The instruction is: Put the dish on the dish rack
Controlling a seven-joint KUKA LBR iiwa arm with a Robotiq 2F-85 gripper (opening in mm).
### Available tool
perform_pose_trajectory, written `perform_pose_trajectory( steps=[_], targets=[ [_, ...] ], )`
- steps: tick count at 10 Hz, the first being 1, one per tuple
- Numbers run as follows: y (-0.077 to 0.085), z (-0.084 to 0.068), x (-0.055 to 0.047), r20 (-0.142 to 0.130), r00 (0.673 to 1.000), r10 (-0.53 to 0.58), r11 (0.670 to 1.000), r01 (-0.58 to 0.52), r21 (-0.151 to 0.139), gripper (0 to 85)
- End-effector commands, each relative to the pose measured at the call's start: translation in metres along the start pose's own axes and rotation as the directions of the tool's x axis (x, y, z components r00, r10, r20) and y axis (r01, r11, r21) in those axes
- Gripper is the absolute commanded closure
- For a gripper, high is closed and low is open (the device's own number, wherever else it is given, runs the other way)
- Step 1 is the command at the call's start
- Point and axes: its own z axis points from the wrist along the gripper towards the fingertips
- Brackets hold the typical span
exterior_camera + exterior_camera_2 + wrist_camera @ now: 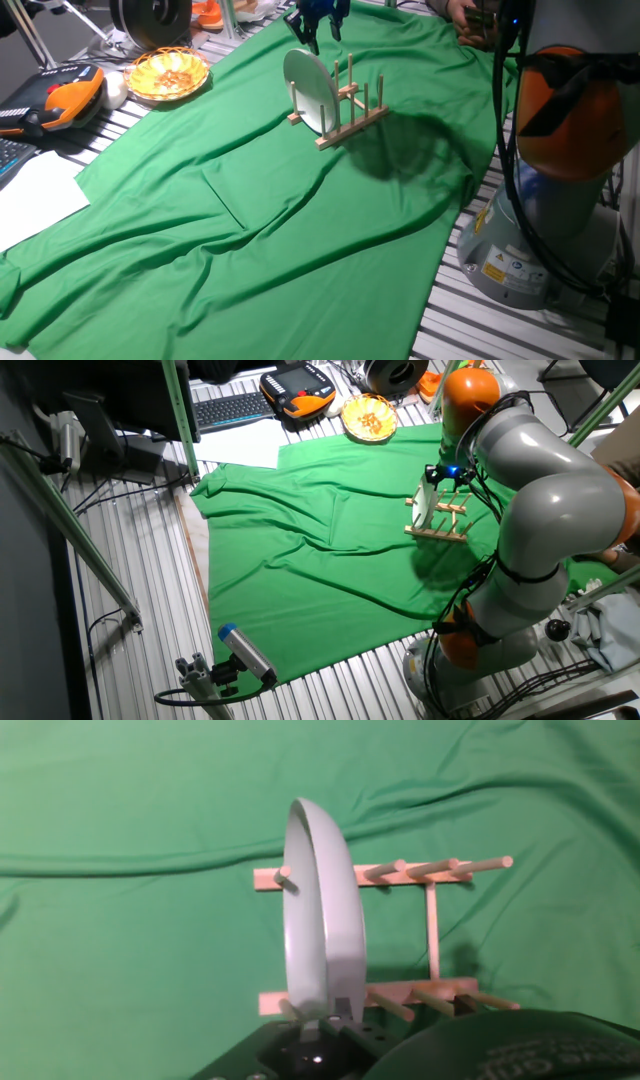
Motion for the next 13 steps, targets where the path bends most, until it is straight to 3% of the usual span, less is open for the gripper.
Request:
perform_pose_trajectory(
  steps=[1, 4, 7, 8, 13],
  targets=[
    [-0.0002, 0.0001, 0.0, 0.008, 1.0, -0.01, 1.0, 0.01, 0.008, 34.0],
    [-0.0002, 0.0001, 0.0, 0.036, 0.997, -0.072, 0.997, 0.072, 0.026, 34.0],
    [-0.0002, 0.0001, 0.0, 0.027, 0.994, -0.105, 0.994, 0.104, 0.024, 34.0],
    [-0.0002, 0.0001, 0.0, 0.019, 0.994, -0.107, 0.994, 0.107, 0.027, 51.0],
    [-0.0002, 0.0001, 0.0, -0.006, 0.995, -0.103, 0.995, 0.103, 0.001, 51.0]
  ],
)
